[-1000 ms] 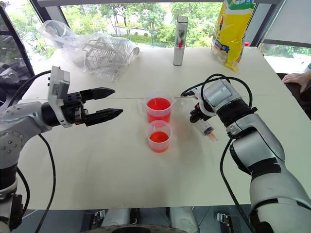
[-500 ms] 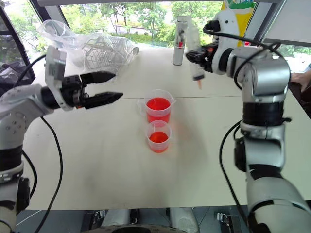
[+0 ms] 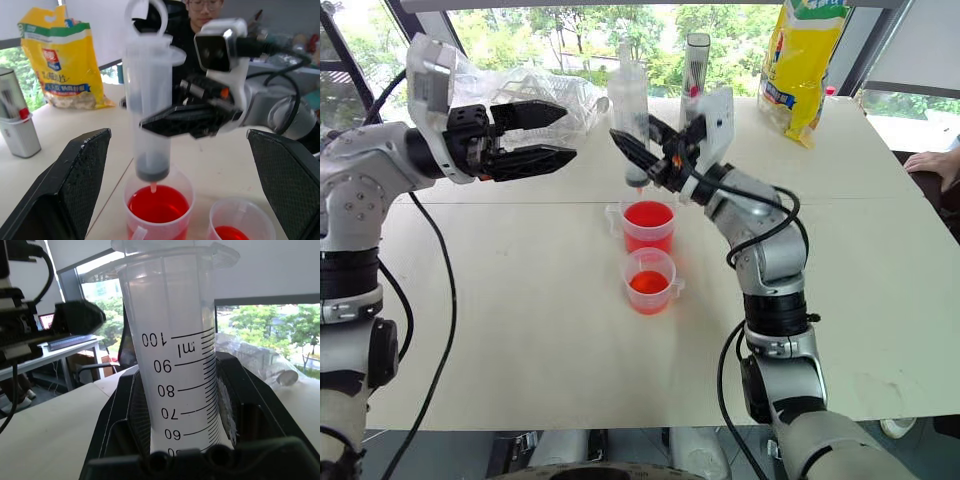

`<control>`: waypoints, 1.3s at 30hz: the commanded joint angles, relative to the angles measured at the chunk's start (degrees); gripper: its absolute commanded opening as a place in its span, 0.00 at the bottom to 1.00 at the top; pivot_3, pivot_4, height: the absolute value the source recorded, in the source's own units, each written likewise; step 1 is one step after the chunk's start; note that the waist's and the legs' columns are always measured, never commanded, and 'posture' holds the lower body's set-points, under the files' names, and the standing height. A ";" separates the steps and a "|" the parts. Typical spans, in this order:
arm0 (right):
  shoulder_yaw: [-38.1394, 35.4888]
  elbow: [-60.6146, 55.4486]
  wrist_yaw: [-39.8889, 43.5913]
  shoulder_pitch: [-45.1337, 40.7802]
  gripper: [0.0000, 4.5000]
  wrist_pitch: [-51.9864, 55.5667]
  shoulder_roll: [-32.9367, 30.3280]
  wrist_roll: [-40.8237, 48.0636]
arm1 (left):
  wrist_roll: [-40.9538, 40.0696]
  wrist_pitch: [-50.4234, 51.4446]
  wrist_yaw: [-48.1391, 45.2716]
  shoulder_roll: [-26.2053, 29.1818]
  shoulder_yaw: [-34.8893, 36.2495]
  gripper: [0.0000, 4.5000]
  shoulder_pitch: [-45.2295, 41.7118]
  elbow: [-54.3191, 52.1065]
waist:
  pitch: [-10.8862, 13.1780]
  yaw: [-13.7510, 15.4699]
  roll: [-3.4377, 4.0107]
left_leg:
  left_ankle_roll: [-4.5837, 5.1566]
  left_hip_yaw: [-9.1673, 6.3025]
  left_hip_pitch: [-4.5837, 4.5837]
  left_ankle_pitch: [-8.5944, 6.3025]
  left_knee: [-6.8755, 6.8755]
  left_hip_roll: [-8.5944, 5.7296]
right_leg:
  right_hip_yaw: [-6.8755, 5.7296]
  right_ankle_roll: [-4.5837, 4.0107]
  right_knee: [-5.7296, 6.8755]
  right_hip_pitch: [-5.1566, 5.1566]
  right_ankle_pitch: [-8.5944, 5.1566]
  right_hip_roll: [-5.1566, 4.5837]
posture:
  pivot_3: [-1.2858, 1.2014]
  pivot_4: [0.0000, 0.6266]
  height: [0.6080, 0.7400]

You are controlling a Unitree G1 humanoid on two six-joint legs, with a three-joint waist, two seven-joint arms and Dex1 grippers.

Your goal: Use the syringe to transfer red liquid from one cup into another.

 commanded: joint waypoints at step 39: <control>4.81 2.62 -1.38 6.55 0.32 -11.40 0.04 -2.98 | 19.24 -19.16 -11.83 -11.49 -5.32 1.00 -16.05 27.23 | 0.00 -0.03 0.00 | -0.02 0.00 0.02 0.02 0.04 -0.02 | 0.02 0.00 0.14 -0.03 -0.01 0.06 | 0.52 0.24 1.00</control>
